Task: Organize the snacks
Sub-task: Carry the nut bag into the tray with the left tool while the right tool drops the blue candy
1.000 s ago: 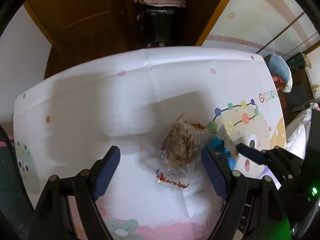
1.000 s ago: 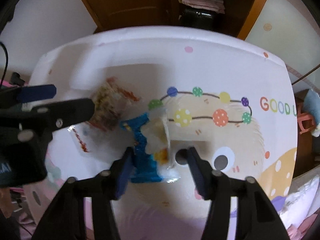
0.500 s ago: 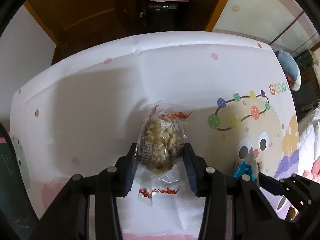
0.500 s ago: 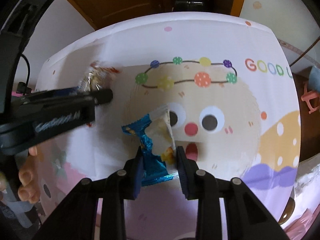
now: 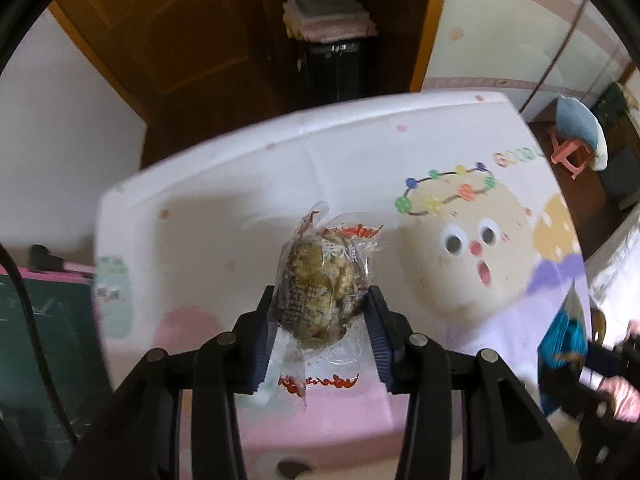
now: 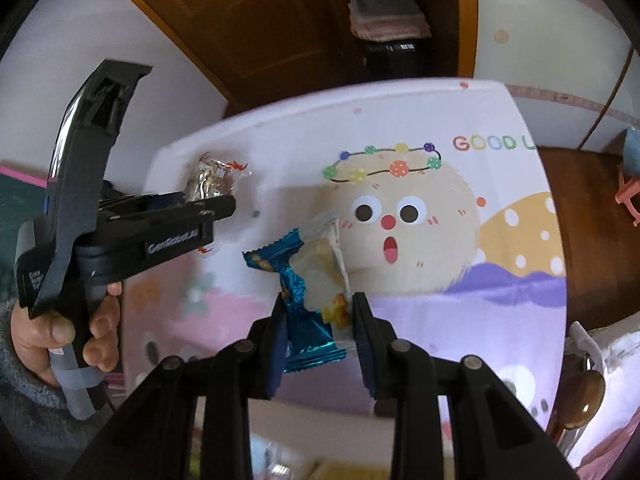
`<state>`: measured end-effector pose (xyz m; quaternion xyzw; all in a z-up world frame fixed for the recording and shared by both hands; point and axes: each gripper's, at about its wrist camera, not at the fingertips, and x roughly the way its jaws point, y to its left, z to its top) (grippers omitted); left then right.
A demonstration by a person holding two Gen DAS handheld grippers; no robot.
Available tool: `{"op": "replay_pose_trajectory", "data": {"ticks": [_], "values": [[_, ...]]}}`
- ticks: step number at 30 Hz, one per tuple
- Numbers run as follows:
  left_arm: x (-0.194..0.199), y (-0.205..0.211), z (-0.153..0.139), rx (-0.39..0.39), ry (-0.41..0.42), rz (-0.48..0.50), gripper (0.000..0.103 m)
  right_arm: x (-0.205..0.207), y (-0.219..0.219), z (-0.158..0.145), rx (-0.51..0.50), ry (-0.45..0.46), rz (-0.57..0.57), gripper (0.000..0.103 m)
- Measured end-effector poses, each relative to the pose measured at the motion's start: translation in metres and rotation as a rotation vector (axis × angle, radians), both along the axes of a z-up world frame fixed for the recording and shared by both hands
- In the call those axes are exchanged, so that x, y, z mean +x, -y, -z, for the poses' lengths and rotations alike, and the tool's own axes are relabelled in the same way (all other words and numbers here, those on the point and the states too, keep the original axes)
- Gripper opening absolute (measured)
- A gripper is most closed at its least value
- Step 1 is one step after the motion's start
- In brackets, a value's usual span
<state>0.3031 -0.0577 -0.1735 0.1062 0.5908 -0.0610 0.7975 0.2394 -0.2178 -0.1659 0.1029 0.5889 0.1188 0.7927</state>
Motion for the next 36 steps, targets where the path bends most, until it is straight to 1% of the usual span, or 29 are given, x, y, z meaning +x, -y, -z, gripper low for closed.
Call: {"op": "replay_pose_trajectory", "data": {"ticks": [1,2,5,6,9,12,15,16,18,23,30,33,36], "values": [[-0.008,-0.002,-0.013,0.003,0.011,0.007,0.041,-0.003,0.003,-0.006,0.009,0.015,-0.004,0.030],[-0.019,-0.001,-0.026,0.004,0.023,0.011,0.041,-0.015,0.003,-0.017,0.022,0.033,-0.008,0.030],[-0.059,-0.003,-0.068,-0.009,0.064,0.022,0.041,-0.038,0.014,-0.042,0.051,0.067,-0.016,0.030],[-0.071,-0.006,-0.078,-0.014,0.075,0.023,0.041,-0.045,0.011,-0.050,0.058,0.082,-0.024,0.030],[-0.116,-0.012,-0.116,-0.052,0.101,0.018,0.041,-0.073,0.009,-0.069,0.060,0.116,-0.043,0.030],[-0.156,-0.017,-0.141,-0.080,0.123,0.019,0.041,-0.103,0.012,-0.089,0.065,0.153,-0.058,0.030],[-0.199,-0.011,-0.155,-0.061,0.163,0.022,0.041,-0.130,0.012,-0.106,0.039,0.204,-0.079,0.030],[-0.209,-0.009,-0.155,-0.060,0.165,0.018,0.041,-0.141,0.012,-0.113,0.026,0.221,-0.083,0.030],[-0.235,-0.005,-0.157,-0.082,0.156,0.011,0.041,-0.159,0.013,-0.122,0.004,0.243,-0.087,0.030],[-0.275,0.004,-0.155,-0.078,0.167,0.008,0.041,-0.196,0.015,-0.128,-0.013,0.255,-0.088,0.030],[-0.295,-0.001,-0.143,-0.091,0.153,-0.045,0.041,-0.226,0.012,-0.120,-0.033,0.220,-0.089,0.030],[-0.304,-0.001,-0.135,-0.077,0.152,-0.053,0.042,-0.232,0.011,-0.112,-0.029,0.189,-0.084,0.030],[-0.312,-0.001,-0.127,-0.060,0.149,-0.049,0.042,-0.236,0.008,-0.106,-0.052,0.167,-0.087,0.030]]}}
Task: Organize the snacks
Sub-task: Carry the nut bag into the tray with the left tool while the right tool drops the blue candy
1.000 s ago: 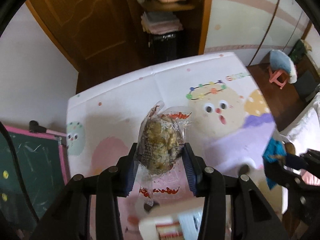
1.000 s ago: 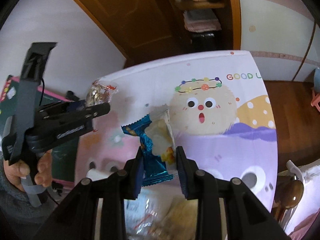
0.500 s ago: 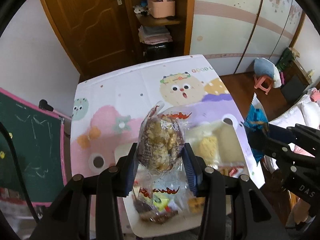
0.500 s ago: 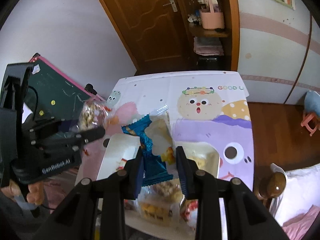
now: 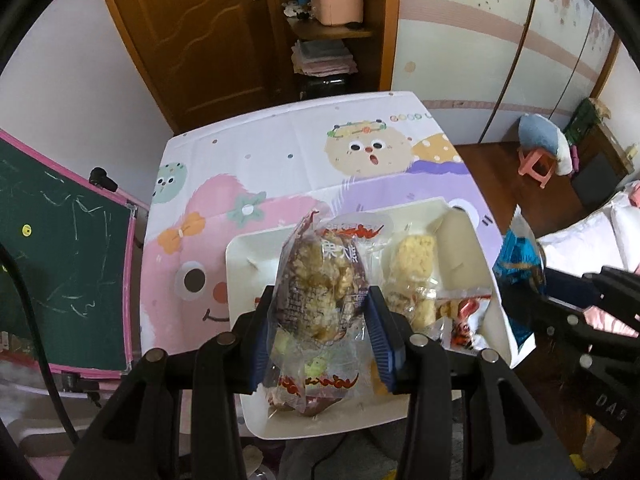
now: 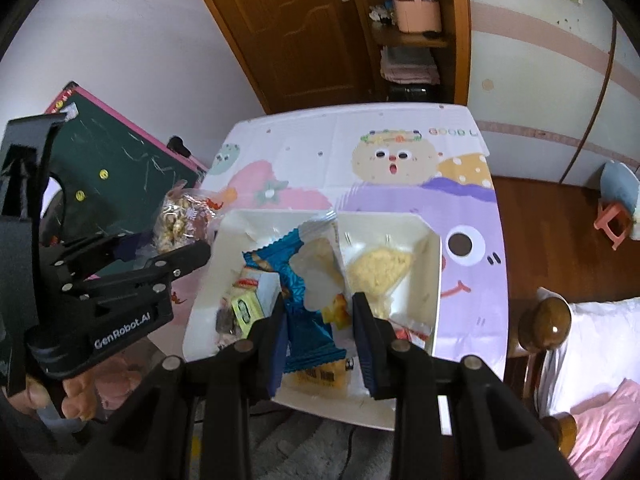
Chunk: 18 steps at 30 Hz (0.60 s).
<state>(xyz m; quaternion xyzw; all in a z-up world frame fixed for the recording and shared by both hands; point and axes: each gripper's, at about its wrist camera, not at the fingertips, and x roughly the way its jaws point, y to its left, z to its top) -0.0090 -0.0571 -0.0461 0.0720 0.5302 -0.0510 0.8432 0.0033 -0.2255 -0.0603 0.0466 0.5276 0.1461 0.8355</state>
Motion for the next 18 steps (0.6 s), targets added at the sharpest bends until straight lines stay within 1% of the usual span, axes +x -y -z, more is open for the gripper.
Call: {"op": "replay_pose_trajectory", "data": {"ticks": [5,13,18], "values": [[-0.006,-0.006,0.010,0.006,-0.020,-0.020,0.042,-0.002,-0.002,0.005,-0.007,-0.015,0.011,0.030],[-0.012,-0.018,0.014,0.020,-0.008,-0.039,0.042,-0.005,-0.003,0.004,-0.009,-0.019,0.031,0.030],[-0.014,-0.028,0.017,0.013,-0.017,-0.058,0.042,-0.002,-0.005,0.010,-0.011,-0.047,0.048,0.030]]}}
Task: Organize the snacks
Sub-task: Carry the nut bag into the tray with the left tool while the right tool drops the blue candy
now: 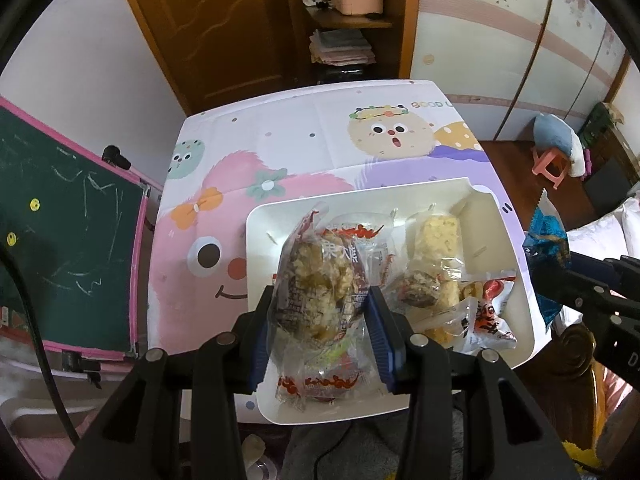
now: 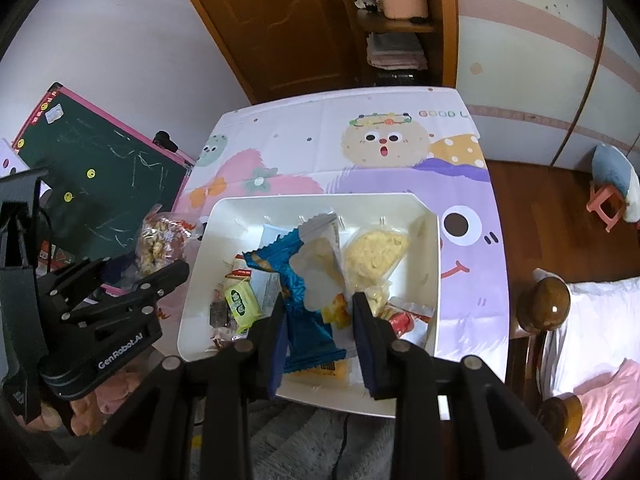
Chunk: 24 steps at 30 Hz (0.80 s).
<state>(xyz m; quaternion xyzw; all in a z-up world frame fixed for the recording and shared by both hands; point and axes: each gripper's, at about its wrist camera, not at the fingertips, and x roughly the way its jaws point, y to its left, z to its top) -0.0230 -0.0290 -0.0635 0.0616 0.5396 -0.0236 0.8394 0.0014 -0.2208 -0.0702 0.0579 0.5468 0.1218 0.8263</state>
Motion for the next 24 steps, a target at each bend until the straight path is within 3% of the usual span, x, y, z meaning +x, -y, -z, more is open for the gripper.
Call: {"op": "replay_pose_trajectory", "data": {"ticks": [10,22,23,24], "values": [[-0.001,-0.006,0.000,-0.009,-0.002,0.011,0.042,0.008,-0.005,0.004,-0.007,-0.030,0.026,0.031],[0.002,0.000,-0.006,-0.017,0.023,0.036,0.044,0.011,-0.008,-0.001,-0.049,0.008,0.034,0.032],[0.002,0.002,-0.008,-0.020,0.032,0.041,0.048,0.012,-0.008,-0.001,-0.049,0.005,0.034,0.034],[0.002,0.003,-0.010,-0.026,0.038,0.045,0.067,0.012,-0.008,0.000,-0.047,0.003,0.034,0.039]]}}
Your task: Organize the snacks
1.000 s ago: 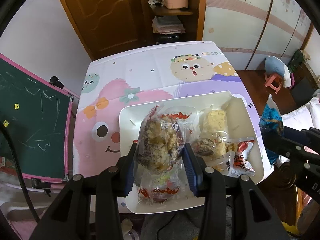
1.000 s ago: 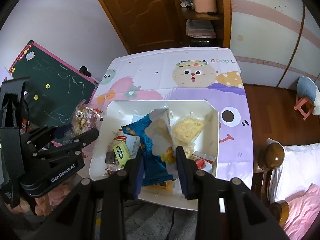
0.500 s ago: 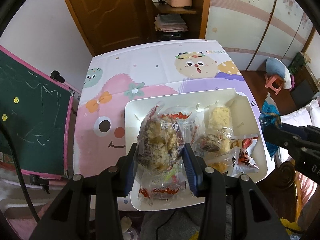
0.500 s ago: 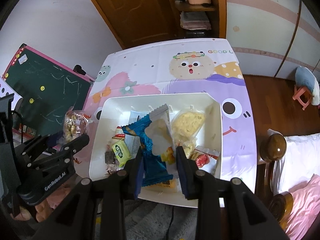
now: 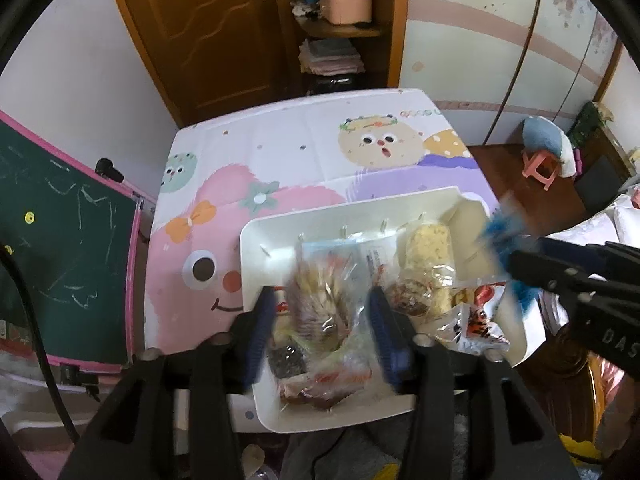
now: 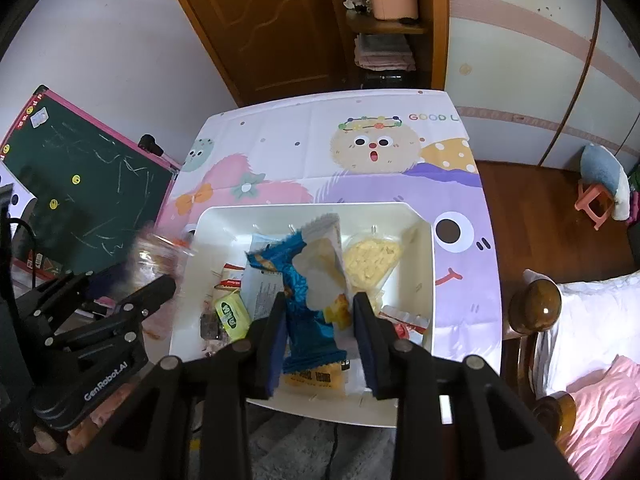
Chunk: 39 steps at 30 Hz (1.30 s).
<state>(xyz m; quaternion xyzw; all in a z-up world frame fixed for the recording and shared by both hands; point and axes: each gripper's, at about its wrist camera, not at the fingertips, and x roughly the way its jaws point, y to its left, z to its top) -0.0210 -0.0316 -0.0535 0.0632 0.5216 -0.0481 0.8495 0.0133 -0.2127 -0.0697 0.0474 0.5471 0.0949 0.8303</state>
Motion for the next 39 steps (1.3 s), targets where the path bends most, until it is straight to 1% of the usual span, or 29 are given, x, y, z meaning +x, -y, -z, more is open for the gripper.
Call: {"op": "replay_pose_trajectory", "data": {"ticks": [1,2,3,5,8,11,19,23,29,34,35,37,39], "values": [[0.000,0.001,-0.002,-0.010,0.009,-0.002,0.089,0.000,0.000,0.000,0.006,-0.001,-0.001,0.042],[0.000,0.001,-0.004,-0.019,0.020,-0.007,0.094,0.000,0.001,0.000,0.018,-0.001,0.001,0.047],[0.000,0.001,-0.006,-0.027,0.029,-0.010,0.095,0.000,0.003,0.000,0.026,-0.001,0.006,0.051],[0.001,0.002,-0.005,-0.043,0.021,-0.009,0.095,0.001,0.006,-0.001,0.049,0.004,0.014,0.054],[0.003,0.005,0.000,-0.050,-0.002,-0.011,0.095,0.001,0.011,0.000,0.056,0.001,0.029,0.057],[0.002,0.007,0.004,-0.054,-0.015,-0.014,0.095,0.001,0.014,0.003,0.056,-0.008,0.038,0.062],[-0.004,0.004,0.006,-0.071,-0.027,-0.042,0.095,-0.007,0.014,0.003,0.039,0.020,0.031,0.068],[-0.012,0.002,0.004,-0.079,-0.019,-0.056,0.095,-0.015,0.012,0.000,0.035,0.046,0.017,0.070],[-0.026,-0.002,-0.008,-0.066,0.020,-0.084,0.095,-0.029,0.010,-0.013,0.031,0.137,-0.005,0.073],[-0.036,-0.006,-0.023,-0.057,0.038,-0.117,0.095,-0.036,0.006,-0.029,0.021,0.178,-0.005,0.076],[-0.039,-0.008,-0.027,-0.066,0.042,-0.122,0.095,-0.037,0.006,-0.033,0.017,0.185,-0.002,0.076],[-0.044,-0.009,-0.034,-0.064,0.059,-0.128,0.095,-0.041,0.006,-0.041,0.014,0.202,0.008,0.076],[-0.050,-0.009,-0.043,-0.044,0.088,-0.135,0.095,-0.044,0.005,-0.049,0.010,0.216,0.020,0.076]]}}
